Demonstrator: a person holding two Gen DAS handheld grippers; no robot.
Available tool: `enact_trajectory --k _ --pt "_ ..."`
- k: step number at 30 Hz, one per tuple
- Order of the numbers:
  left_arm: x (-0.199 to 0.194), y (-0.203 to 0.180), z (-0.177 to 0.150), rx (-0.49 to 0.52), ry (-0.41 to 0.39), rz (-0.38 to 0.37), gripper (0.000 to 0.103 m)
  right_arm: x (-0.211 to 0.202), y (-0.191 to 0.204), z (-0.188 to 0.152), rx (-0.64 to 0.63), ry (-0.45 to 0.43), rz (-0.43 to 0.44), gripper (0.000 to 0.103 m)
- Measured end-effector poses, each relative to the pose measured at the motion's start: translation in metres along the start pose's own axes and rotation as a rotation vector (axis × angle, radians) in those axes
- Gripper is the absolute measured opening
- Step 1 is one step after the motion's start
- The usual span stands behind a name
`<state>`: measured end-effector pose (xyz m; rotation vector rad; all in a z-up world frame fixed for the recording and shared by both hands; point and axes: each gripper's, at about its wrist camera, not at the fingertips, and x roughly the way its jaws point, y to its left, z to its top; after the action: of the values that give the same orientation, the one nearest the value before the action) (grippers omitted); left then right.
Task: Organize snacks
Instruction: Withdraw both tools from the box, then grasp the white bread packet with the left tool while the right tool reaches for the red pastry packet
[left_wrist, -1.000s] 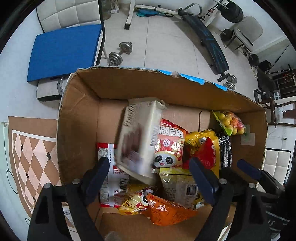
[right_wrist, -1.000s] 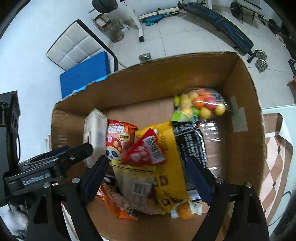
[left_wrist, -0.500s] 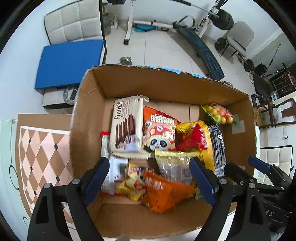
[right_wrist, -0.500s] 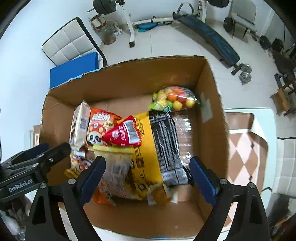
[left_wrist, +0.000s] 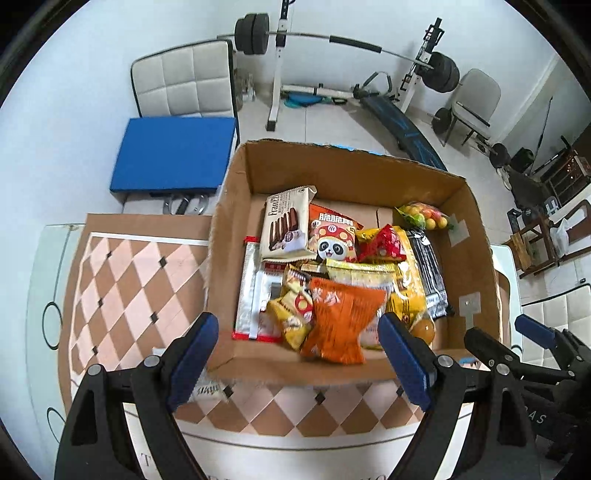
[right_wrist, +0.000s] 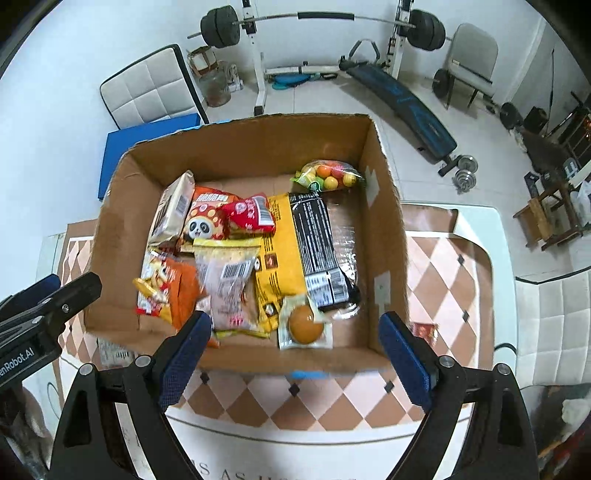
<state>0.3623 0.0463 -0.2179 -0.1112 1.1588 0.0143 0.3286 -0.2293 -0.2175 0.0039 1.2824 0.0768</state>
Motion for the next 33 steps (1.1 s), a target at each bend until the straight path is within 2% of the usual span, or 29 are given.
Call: enact_trajectory --k 13,20,21,22,23,28,33 --pt "-0.073 -0.014 -0.040 0.044 -0.151 0.039 0.089 -0.074 0.013 -0.048 -0.017 -0.104 0.025 0.094" --pt "-0.080 -0.019 -0.050 0.027 -0.146 0.011 0.089 -0.089 0.003 -0.060 0.021 -0.112 0.061 0.097" --pt "-0.076 -0.021 -0.051 0.029 -0.134 -0.002 0.092 -0.087 -0.005 -0.062 0.045 -0.104 0.069 0.098" --pt "-0.072 -0.022 -0.053 0.025 -0.120 -0.012 0.100 -0.085 -0.013 -0.063 0.071 -0.098 0.076 0.098" --pt "-0.066 -0.025 -0.055 0.016 -0.109 -0.025 0.103 -0.082 -0.020 -0.063 0.094 -0.090 0.080 0.098" --pt "-0.028 -0.038 -0.063 -0.012 -0.041 -0.039 0.103 -0.039 -0.089 -0.066 0.341 0.019 0.133 0.098" --pt "0.011 -0.049 -0.067 -0.041 0.017 -0.030 0.103 0.031 -0.163 -0.071 0.639 0.147 0.174 0.098"
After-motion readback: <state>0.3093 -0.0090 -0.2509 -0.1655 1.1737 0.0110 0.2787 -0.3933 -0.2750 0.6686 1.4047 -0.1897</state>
